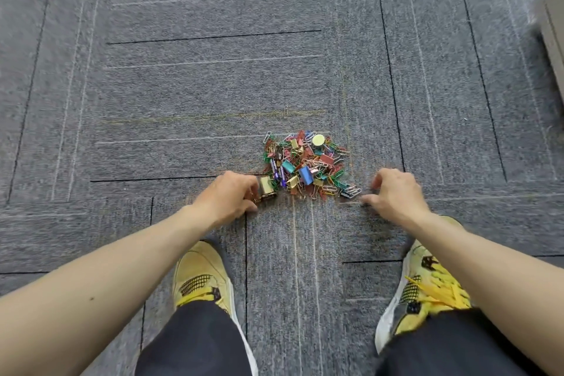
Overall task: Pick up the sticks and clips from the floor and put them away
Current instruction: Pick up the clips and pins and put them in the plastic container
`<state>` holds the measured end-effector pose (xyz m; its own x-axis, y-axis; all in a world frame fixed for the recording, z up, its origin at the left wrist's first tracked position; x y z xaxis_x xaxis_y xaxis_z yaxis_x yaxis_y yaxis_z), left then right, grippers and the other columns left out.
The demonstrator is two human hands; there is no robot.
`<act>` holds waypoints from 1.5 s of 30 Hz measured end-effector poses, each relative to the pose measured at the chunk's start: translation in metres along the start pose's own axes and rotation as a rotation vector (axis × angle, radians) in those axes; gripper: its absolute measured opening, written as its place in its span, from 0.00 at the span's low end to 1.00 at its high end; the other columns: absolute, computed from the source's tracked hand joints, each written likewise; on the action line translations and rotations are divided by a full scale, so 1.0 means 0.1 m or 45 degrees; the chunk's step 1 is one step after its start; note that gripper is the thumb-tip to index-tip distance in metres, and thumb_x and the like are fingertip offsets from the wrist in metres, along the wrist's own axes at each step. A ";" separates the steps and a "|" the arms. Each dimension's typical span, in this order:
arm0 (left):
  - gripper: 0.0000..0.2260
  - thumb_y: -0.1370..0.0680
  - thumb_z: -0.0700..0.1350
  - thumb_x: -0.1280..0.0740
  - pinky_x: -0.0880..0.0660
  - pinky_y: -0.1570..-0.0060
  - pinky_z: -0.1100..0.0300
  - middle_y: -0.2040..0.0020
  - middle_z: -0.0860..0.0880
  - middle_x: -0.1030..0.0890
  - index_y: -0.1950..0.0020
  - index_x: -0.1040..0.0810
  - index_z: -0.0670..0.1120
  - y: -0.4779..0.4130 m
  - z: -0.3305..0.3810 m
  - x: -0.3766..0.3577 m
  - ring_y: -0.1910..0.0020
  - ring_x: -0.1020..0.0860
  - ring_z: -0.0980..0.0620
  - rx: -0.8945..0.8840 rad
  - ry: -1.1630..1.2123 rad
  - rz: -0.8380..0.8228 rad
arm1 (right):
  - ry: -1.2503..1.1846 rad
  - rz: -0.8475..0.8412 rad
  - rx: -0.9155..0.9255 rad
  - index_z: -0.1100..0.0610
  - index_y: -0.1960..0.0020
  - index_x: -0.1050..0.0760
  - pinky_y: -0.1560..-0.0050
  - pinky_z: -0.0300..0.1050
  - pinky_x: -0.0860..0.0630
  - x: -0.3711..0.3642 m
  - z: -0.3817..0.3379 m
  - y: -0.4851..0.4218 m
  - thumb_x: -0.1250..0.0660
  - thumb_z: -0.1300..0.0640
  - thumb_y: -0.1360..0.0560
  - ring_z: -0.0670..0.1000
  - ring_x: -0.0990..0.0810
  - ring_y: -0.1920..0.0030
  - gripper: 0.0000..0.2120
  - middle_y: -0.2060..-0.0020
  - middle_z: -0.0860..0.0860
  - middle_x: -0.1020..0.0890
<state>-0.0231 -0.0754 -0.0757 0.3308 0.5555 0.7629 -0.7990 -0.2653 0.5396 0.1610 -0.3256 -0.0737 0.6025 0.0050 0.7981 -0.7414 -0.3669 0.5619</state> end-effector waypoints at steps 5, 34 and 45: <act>0.07 0.24 0.47 0.28 0.20 0.51 0.55 0.53 0.48 0.16 0.48 0.17 0.46 -0.10 0.26 -0.03 0.58 0.19 0.52 0.000 0.146 0.110 | -0.191 0.045 0.024 0.55 0.56 0.18 0.48 0.45 0.21 -0.02 -0.13 0.00 0.29 0.62 0.26 0.54 0.19 0.54 0.03 0.54 0.55 0.16; 0.63 0.44 0.67 0.21 0.24 0.41 0.41 0.23 0.45 0.51 0.22 0.56 0.52 -0.59 0.75 0.07 0.29 0.37 0.39 -0.086 -0.203 0.065 | 0.486 -0.114 0.678 0.47 0.21 0.66 0.31 0.65 0.35 -0.09 -1.07 -0.19 0.26 0.27 0.43 0.61 0.49 0.23 0.68 0.20 0.53 0.61; 0.37 0.38 0.57 0.25 0.21 0.56 0.46 0.43 0.48 0.35 0.35 0.36 0.47 -0.63 0.82 0.08 0.48 0.28 0.45 -0.165 -0.152 0.093 | 0.326 -0.074 0.751 0.57 0.28 0.43 0.41 0.53 0.26 -0.18 -1.08 -0.19 0.25 0.43 0.36 0.59 0.34 0.42 0.45 0.34 0.56 0.37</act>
<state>0.0713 -0.1188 -0.0743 0.3209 0.4391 0.8392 -0.8786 -0.1930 0.4369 0.1326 -0.2184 -0.0752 0.4932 0.2350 0.8376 -0.3786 -0.8089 0.4499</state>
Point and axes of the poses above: each hand's wrist, its own y-axis away from the middle knuckle, its own x-axis out of the back of the hand, z = x × y, the point moved 6 cm from there along -y, towards the middle knuckle
